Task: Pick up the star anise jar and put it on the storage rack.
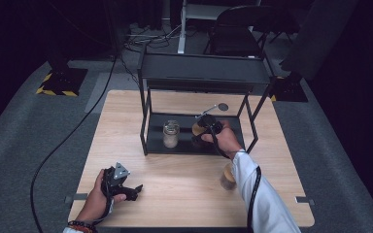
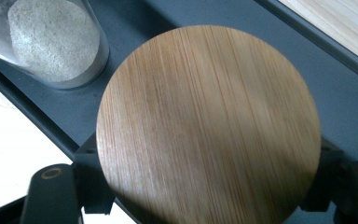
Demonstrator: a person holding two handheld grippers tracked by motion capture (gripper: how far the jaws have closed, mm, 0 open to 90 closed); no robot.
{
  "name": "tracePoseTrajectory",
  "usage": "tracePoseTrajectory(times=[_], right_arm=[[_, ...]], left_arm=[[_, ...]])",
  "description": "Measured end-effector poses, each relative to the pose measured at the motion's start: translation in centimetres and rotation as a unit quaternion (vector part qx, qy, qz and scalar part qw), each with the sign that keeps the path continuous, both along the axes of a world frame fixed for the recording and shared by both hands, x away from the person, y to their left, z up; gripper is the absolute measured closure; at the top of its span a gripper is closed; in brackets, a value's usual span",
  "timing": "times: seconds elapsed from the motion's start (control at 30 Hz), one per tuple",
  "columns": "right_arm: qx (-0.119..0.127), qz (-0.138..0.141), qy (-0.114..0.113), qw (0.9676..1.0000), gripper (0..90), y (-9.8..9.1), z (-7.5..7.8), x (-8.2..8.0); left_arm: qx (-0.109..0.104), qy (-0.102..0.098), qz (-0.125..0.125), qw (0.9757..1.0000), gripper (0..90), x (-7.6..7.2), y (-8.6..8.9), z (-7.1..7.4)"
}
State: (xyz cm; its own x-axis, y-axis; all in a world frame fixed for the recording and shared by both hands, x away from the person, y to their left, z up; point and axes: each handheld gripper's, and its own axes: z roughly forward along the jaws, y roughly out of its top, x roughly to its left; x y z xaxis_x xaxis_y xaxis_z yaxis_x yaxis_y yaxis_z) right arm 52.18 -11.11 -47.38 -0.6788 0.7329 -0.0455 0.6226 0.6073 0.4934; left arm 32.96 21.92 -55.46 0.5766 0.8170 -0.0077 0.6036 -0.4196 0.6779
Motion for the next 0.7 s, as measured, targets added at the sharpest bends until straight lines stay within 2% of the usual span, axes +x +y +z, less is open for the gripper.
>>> tracePoseTrajectory(times=[0.47, 0.63, 0.7], right_arm=[[0.000, -0.006, 0.003, 1.0000, 24.1, -0.24, -0.28, 0.11], [-0.006, -0.008, 0.005, 0.9999, 22.0, -0.22, -0.45, 0.12], [-0.014, -0.014, 0.001, 0.9998, 17.3, -0.17, -0.57, 0.10]], left_arm=[[0.000, 0.000, 0.000, 1.0000, 0.0, 0.00, 0.00, 0.00], [0.000, 0.000, 0.000, 1.0000, 0.0, 0.00, 0.00, 0.00], [0.000, 0.000, 0.000, 1.0000, 0.0, 0.00, 0.00, 0.00]])
